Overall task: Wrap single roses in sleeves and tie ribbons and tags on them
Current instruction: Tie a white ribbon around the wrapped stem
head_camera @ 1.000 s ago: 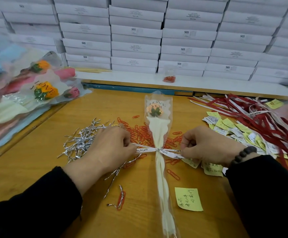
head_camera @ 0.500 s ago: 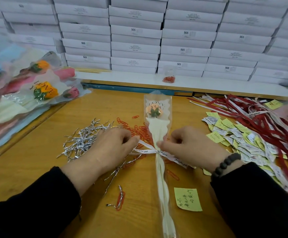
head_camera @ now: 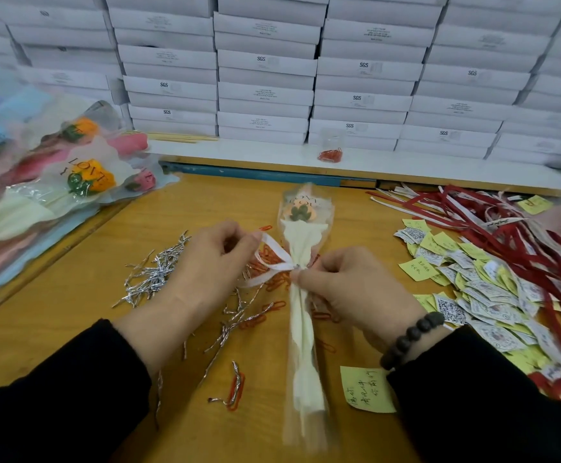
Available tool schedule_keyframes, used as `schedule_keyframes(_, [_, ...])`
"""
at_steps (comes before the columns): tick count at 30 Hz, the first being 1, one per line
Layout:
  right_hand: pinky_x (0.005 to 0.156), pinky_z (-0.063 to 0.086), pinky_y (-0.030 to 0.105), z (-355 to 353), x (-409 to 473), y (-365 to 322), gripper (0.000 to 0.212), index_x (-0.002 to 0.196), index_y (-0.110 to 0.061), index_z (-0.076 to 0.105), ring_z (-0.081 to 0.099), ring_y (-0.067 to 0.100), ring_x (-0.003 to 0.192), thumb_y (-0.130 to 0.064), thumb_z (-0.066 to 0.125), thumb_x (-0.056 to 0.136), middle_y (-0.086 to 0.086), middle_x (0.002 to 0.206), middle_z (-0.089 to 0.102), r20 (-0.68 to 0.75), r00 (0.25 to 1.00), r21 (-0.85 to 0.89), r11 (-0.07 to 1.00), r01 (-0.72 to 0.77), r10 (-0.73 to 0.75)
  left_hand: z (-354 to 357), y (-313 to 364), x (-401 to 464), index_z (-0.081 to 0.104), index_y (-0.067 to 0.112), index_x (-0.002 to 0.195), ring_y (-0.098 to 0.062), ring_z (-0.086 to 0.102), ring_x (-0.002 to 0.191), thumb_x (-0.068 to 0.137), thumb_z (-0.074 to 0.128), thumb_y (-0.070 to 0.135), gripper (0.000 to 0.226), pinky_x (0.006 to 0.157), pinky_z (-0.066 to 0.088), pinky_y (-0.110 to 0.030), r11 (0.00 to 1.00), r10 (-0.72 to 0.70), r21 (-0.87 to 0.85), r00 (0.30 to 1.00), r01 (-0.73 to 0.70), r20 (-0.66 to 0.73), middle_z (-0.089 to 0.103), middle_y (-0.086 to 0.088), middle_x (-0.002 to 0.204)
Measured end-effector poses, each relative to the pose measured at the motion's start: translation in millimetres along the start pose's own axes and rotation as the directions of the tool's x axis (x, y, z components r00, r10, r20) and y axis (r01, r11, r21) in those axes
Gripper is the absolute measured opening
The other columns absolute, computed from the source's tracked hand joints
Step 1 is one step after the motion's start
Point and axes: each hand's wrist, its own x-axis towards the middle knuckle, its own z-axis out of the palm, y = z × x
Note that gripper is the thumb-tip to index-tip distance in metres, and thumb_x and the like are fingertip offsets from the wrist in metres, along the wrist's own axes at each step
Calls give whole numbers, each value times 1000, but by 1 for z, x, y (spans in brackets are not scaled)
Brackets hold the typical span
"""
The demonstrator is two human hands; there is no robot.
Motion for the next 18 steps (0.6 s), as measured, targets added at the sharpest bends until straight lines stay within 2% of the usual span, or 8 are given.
schedule_keyframes(3, [48,31,17,10,-3,-2,36,51,-13,54,40,1,39,-23,69,82,-3,49,52,-44,998,191,980,54,-46,-1,2,1,61,8,86,-1,57,55,92,52,31,25,56,45,-16,981,-86,-173,996,83,-13,67,-3,69])
schedule_keyframes(6, [38,29,11,21,-12,-6,34,52,-13,55,38,1,34,-25,69,81,0,49,52,-19,998,200,977,69,-67,-1,0,2,63,11,90,-5,59,55,91,52,36,27,61,42,-27,933,-217,-289,976,216,26,69,2,65])
schedule_keyframes(7, [37,28,9,25,-16,-8,34,53,-13,56,39,1,33,-26,69,81,1,51,53,-1,997,194,978,80,-82,-1,0,2,64,12,91,-10,60,60,90,53,37,27,65,45,-30,912,-254,-320,966,258,54,69,-1,69])
schedule_keyframes(9, [38,28,8,30,-22,-12,33,53,-12,57,40,1,34,-24,69,81,3,51,53,50,991,171,979,111,-121,-1,-1,2,64,13,100,-23,63,80,88,56,39,30,81,51,-39,880,-299,-349,946,323,122,69,-12,89])
schedule_keyframes(11, [42,32,9,34,-28,-16,32,56,-6,60,41,1,36,-23,69,81,4,51,54,108,982,133,981,139,-154,-2,-2,2,58,14,114,-27,63,95,85,60,36,36,93,48,-47,871,-323,-341,935,355,148,65,-16,105])
schedule_keyframes(13, [48,34,12,39,-33,-18,31,60,-2,63,42,0,39,-24,70,80,4,52,54,135,975,62,984,169,-176,-3,-4,2,52,17,124,-27,66,91,85,64,26,42,87,52,-45,854,-338,-362,927,374,162,66,-15,105])
schedule_keyframes(16, [49,35,17,46,-41,-20,33,61,-4,63,43,1,40,-30,71,79,0,48,55,185,963,-29,978,206,-197,-4,-4,2,46,18,130,-22,68,64,82,64,5,53,60,57,-32,804,-323,-457,925,381,202,70,-11,85])
schedule_keyframes(18, [47,38,22,47,-44,-22,36,61,-4,64,44,4,40,-34,68,81,5,51,60,259,944,-51,973,223,-203,-6,-2,2,42,19,135,-19,68,58,81,63,-3,62,50,54,-27,787,-309,-481,922,386,234,71,-9,81])
